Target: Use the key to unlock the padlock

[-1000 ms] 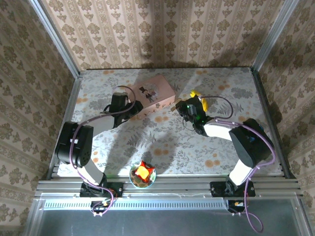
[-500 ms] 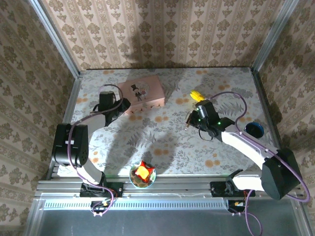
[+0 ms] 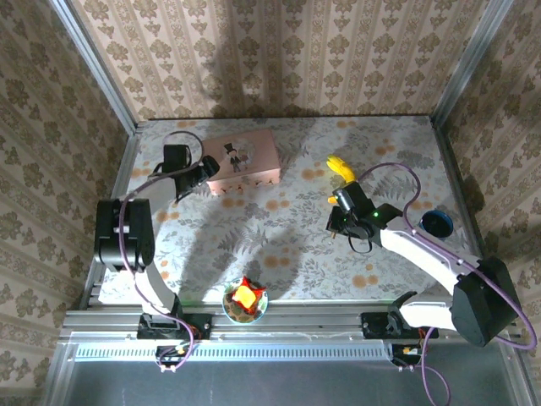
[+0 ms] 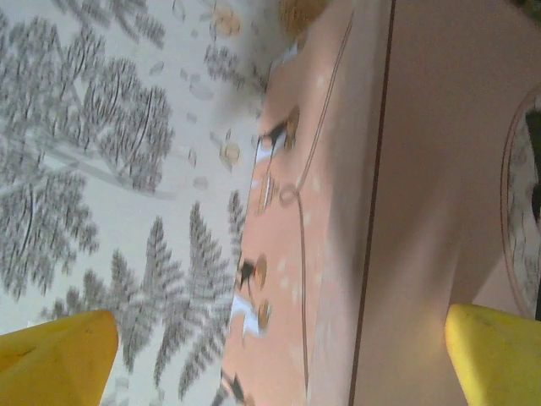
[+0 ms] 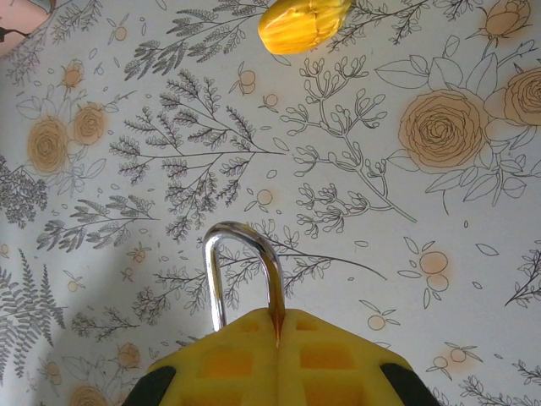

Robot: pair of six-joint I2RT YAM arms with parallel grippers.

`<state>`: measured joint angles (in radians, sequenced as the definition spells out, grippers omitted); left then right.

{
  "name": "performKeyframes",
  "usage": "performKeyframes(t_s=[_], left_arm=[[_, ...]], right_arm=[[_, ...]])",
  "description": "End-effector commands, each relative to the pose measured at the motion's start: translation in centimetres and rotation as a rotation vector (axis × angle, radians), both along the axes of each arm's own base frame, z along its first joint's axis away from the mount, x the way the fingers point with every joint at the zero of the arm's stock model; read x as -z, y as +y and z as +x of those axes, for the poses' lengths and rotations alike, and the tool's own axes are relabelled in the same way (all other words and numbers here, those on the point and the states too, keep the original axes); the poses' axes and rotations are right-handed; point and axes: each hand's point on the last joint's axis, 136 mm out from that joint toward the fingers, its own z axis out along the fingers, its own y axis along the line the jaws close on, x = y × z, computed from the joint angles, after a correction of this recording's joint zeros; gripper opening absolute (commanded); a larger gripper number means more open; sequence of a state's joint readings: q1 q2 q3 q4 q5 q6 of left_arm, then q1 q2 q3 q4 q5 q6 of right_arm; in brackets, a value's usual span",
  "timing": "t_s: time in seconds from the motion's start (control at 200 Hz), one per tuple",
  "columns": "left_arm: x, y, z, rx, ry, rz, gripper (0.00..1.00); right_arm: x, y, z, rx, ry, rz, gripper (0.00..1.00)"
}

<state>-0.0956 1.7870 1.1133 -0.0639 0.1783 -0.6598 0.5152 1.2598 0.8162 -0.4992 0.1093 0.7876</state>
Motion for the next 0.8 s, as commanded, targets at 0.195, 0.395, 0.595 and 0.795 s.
performKeyframes(t_s=[0.195, 0.395, 0.595, 0.795], left_arm=[[-0.1, -2.4, 5.5, 0.228, -0.058, -0.002, 1.0], [-0.3, -5.5, 6.6, 0.38, -0.065, 0.027, 0.93], [0.0, -8.5, 6.6, 0.5, -0.064, 0.07, 0.88], [0.3, -11.7, 6.7, 0.571, -0.061, 0.05, 0.87]], right_arm=[[0.5, 0.1, 0.4, -0.014, 0.015, -0.035, 0.0], [0.6, 0.0, 0.4, -0.016, 0.021, -0.044, 0.0], [0.9, -0.6, 0.1, -0.02, 0.045, -0.094, 0.0], [1.5, -1.1, -0.1, -0.027, 0.069, -0.132, 0.0]])
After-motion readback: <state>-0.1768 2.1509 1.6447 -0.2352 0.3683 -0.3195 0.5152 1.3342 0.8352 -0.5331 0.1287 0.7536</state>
